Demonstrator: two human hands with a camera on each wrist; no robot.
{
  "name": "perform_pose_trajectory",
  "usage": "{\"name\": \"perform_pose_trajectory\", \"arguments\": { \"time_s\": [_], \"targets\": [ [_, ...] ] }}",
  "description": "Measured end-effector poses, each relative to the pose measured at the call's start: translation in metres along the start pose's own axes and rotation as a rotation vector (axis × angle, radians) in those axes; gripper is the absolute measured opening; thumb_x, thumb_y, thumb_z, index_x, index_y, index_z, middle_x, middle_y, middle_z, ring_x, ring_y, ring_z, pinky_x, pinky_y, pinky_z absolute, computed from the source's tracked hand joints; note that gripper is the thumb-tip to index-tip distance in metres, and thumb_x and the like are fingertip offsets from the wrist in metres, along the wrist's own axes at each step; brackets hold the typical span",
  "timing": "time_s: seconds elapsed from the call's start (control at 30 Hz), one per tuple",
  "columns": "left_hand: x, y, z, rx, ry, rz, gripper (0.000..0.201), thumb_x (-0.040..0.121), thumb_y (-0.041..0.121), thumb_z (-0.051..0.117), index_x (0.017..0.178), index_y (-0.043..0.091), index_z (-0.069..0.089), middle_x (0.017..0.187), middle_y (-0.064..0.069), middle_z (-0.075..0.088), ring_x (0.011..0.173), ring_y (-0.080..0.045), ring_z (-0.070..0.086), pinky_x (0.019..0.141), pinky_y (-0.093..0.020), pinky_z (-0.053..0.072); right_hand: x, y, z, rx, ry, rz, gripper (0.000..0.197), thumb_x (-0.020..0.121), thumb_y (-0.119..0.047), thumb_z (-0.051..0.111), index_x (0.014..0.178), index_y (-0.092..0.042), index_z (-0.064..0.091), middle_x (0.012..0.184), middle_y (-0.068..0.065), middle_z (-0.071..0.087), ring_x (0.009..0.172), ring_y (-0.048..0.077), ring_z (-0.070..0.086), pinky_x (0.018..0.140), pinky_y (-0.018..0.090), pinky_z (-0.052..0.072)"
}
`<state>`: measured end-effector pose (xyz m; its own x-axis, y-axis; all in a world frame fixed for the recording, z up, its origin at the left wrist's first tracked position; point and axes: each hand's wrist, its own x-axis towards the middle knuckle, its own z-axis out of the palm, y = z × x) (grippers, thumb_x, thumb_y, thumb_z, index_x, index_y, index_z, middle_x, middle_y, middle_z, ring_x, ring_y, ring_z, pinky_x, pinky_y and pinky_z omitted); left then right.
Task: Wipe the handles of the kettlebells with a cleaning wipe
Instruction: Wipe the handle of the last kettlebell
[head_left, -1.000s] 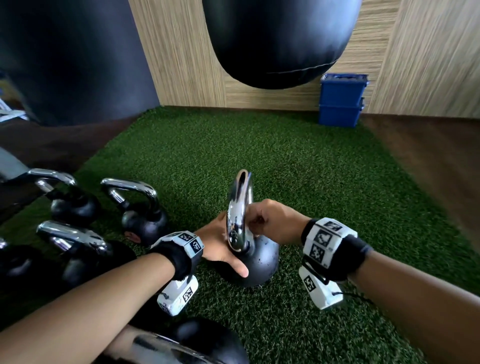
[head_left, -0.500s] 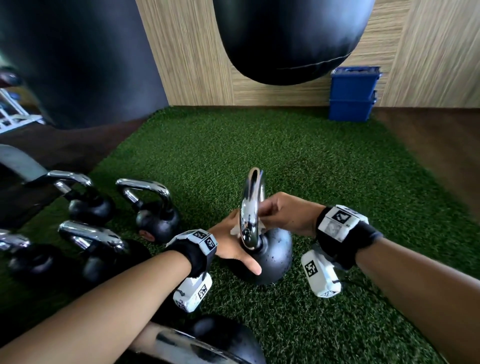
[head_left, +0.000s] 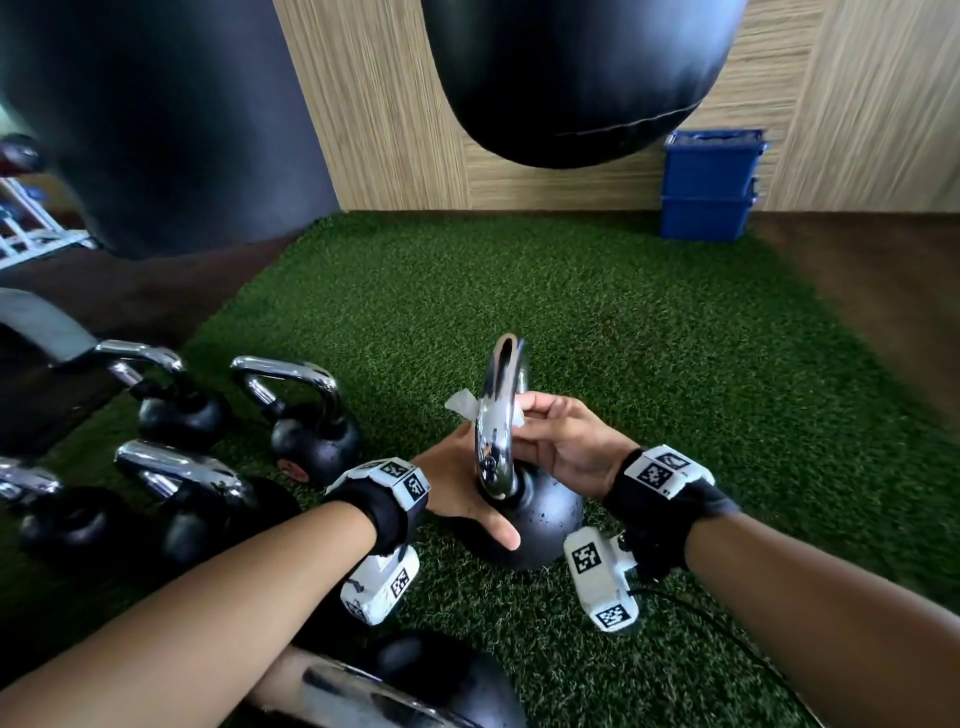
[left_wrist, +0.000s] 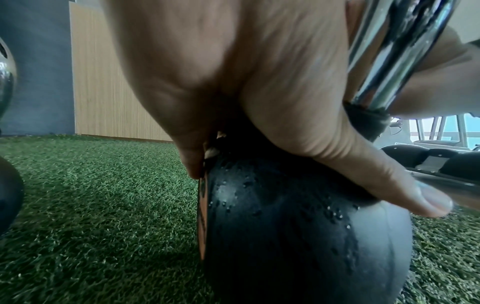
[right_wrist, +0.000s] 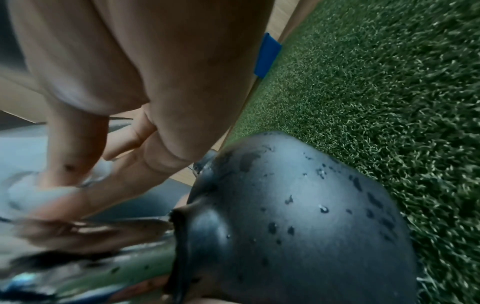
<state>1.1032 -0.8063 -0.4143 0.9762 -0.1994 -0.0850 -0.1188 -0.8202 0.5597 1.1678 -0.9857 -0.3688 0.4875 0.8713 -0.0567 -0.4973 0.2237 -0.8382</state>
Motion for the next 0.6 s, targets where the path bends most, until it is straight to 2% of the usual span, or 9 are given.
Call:
{"name": "perform_pose_trajectory", "arguments": {
  "time_s": [0.07,0.17,0.23,0.3,0.37,0.43,0.5,0.53,0.6],
  "targets": [
    [0.002,0.002,-0.003,-0.005,0.012,0.036,0.137,0.040,0.064,0.097,0.154,0.052,0.022,0.166,0.009,0.020,0.154,-0.023,0.021,0.125,-0.051,0.022,0.001,0.000,0.000,-0.011,-0.001,-0.005,0.026,0.084,0.016,0.055,0.107,0.006,0.060,0.114,0.032,0.059,0.088,0.031,0.070,0.093,0.044,0.053],
    [0.003,0.000,-0.003,0.087,0.020,0.037,0.135,0.041,0.069,0.094,0.153,0.058,0.019,0.169,0.013,0.007,0.157,-0.021,0.011,0.126,-0.054,0.018,0.004,-0.001,-0.001,-0.033,0.038,-0.056,0.022,0.075,0.020,0.061,0.089,0.004,0.062,0.091,0.024,0.069,0.072,0.027,0.073,0.080,0.040,0.061],
    [0.000,-0.001,0.000,0.070,0.023,-0.004,0.129,0.038,0.073,0.092,0.149,0.058,0.027,0.163,0.016,0.025,0.152,-0.017,0.024,0.123,-0.052,0.027,0.010,-0.001,-0.001,-0.046,0.124,-0.143,0.023,0.071,0.021,0.064,0.082,0.000,0.064,0.079,0.017,0.073,0.066,0.024,0.073,0.070,0.037,0.063],
    [-0.003,0.000,-0.001,0.020,0.011,-0.050,0.102,0.036,0.078,0.088,0.126,0.067,0.041,0.137,0.034,0.048,0.132,-0.003,0.046,0.116,-0.050,0.040,0.016,-0.003,-0.004,-0.054,0.220,-0.221,0.026,0.075,0.025,0.062,0.081,0.000,0.063,0.077,0.014,0.074,0.065,0.024,0.073,0.065,0.034,0.064],
    [-0.005,-0.002,-0.001,-0.005,0.004,-0.046,0.088,0.037,0.076,0.089,0.112,0.071,0.044,0.119,0.044,0.051,0.116,0.007,0.050,0.112,-0.047,0.046,0.018,-0.003,-0.006,-0.098,0.252,-0.265,0.025,0.076,0.025,0.066,0.082,0.001,0.062,0.079,0.016,0.074,0.068,0.026,0.074,0.065,0.035,0.064],
    [-0.005,-0.002,-0.001,-0.005,0.040,-0.054,0.103,0.037,0.073,0.092,0.127,0.063,0.043,0.131,0.037,0.050,0.127,0.002,0.048,0.115,-0.042,0.043,0.018,-0.002,-0.005,-0.229,0.273,-0.335,0.030,0.070,0.021,0.075,0.077,-0.006,0.064,0.079,0.014,0.074,0.069,0.025,0.073,0.065,0.036,0.063],
    [-0.005,-0.005,-0.001,-0.001,0.050,-0.065,0.116,0.037,0.076,0.091,0.137,0.036,0.048,0.133,0.021,0.053,0.130,-0.009,0.050,0.116,-0.042,0.043,0.018,-0.002,-0.003,-0.455,0.348,-0.424,0.036,0.063,0.012,0.085,0.071,-0.017,0.065,0.078,0.007,0.074,0.070,0.020,0.069,0.068,0.036,0.060],
    [-0.005,-0.004,-0.002,0.002,0.036,-0.065,0.111,0.039,0.078,0.089,0.129,0.025,0.052,0.123,0.019,0.056,0.124,-0.013,0.054,0.113,-0.045,0.045,0.019,-0.003,-0.003,-0.562,0.405,-0.455,0.036,0.062,0.006,0.087,0.069,-0.021,0.064,0.076,0.003,0.072,0.069,0.017,0.066,0.068,0.036,0.058],
    [-0.006,-0.003,-0.003,0.010,0.009,-0.046,0.091,0.045,0.077,0.087,0.104,0.016,0.056,0.095,0.017,0.057,0.111,-0.027,0.060,0.106,-0.051,0.049,0.024,-0.007,-0.005,-0.712,0.529,-0.485,0.031,0.062,-0.002,0.086,0.070,-0.021,0.063,0.074,-0.001,0.069,0.066,0.012,0.062,0.067,0.034,0.055]
  ]
}}
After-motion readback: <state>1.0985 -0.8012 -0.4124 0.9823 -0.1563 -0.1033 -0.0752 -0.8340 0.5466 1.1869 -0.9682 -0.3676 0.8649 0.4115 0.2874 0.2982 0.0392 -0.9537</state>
